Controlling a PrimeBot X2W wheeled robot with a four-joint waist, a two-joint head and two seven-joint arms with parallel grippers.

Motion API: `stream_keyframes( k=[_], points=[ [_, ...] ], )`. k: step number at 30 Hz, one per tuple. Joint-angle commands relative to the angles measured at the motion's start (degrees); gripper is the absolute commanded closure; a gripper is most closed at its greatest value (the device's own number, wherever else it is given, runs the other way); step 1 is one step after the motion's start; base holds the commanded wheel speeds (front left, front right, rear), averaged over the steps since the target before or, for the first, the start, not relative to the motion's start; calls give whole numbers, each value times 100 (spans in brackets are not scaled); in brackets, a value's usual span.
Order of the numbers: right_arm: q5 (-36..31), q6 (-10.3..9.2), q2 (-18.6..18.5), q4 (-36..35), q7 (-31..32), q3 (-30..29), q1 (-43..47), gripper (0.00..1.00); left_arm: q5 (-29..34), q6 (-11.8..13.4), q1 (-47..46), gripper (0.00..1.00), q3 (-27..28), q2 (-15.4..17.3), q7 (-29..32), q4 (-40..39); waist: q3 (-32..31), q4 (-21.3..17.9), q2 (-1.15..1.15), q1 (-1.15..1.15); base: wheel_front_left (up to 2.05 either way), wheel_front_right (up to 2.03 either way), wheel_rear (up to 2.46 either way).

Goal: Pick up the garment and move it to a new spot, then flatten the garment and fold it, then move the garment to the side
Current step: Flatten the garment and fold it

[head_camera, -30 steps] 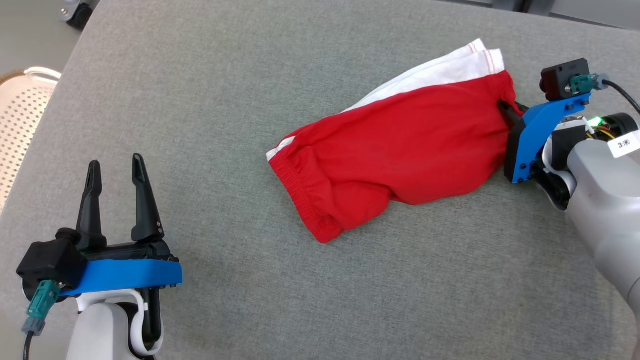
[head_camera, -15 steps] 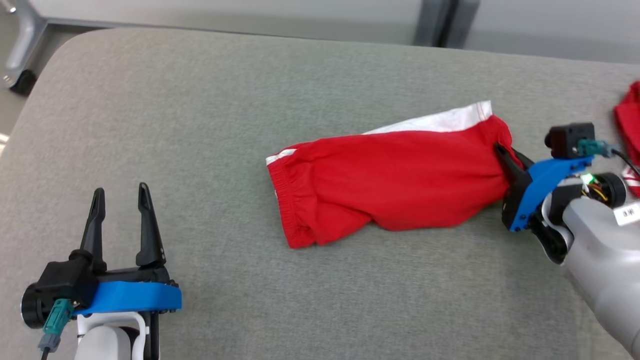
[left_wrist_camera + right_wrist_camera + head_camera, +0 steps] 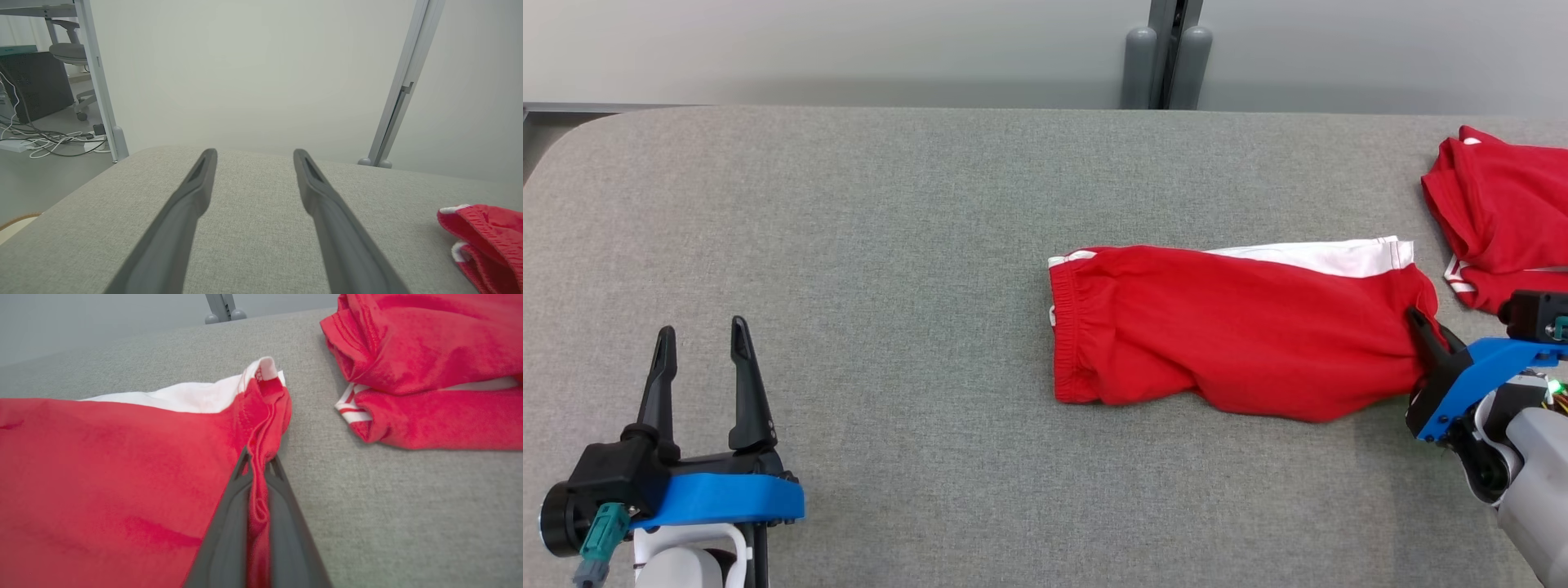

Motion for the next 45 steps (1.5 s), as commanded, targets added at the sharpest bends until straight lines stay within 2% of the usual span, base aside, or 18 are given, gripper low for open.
stream_keyframes(
  k=[1, 5, 11, 17, 22, 35, 41, 43, 44, 45],
  points=[
    [18, 1, -11, -11, -34, -28, 76, 100, 22, -24, 39, 0, -8, 1, -25, -18, -6, 3, 1, 1, 0, 0, 0],
    [-112, 1, 34, -193, -37, -211, -17, 100, 24, -27, 79, 0, 20, 0, -25, -22, -50, -6, 1, 1, 0, 0, 0],
    [-639, 1, 153, -824, -36, -719, -98, 100, 10, -34, 115, 0, 25, 1, -24, -9, -144, 8, 1, 1, 0, 0, 0],
    [-1324, 1, 437, -1582, -36, -1135, 70, 100, -26, -7, 178, 0, -19, 0, -25, -34, -217, 42, 1, 1, 0, 0, 0],
    [-1773, 1, 813, -1921, -37, -1131, 159, 100, -62, 12, 190, 0, -54, 1, -24, -20, -239, 98, 1, 1, 0, 0, 0],
    [-2254, 1, 2008, -1497, -36, -1062, 214, 100, -209, 54, 34, 0, -349, 1, -25, 44, -114, 425, 1, 1, 0, 0, 0],
    [-2261, 1, 2254, -1212, -37, -886, 358, 100, -259, 64, -17, 0, -404, 1, -25, 80, -54, 544, 1, 1, 0, 0, 0],
    [-2259, 1, 2306, -1286, -37, -816, 384, 5, -284, 61, -23, 0, -408, 1, -25, 83, -35, 554, 1, 1, 0, 0, 0],
    [-2249, 2, 2314, -1321, -37, -788, 420, 0, -287, 62, -23, 0, -407, 1, -24, 83, -30, 555, 1, 1, 0, 0, 0],
    [-2259, 1, 2319, -1388, -37, -780, 436, 0, -291, 61, -18, 0, -404, 0, -25, 84, -28, 553, 1, 1, 0, 0, 0]
  ],
)
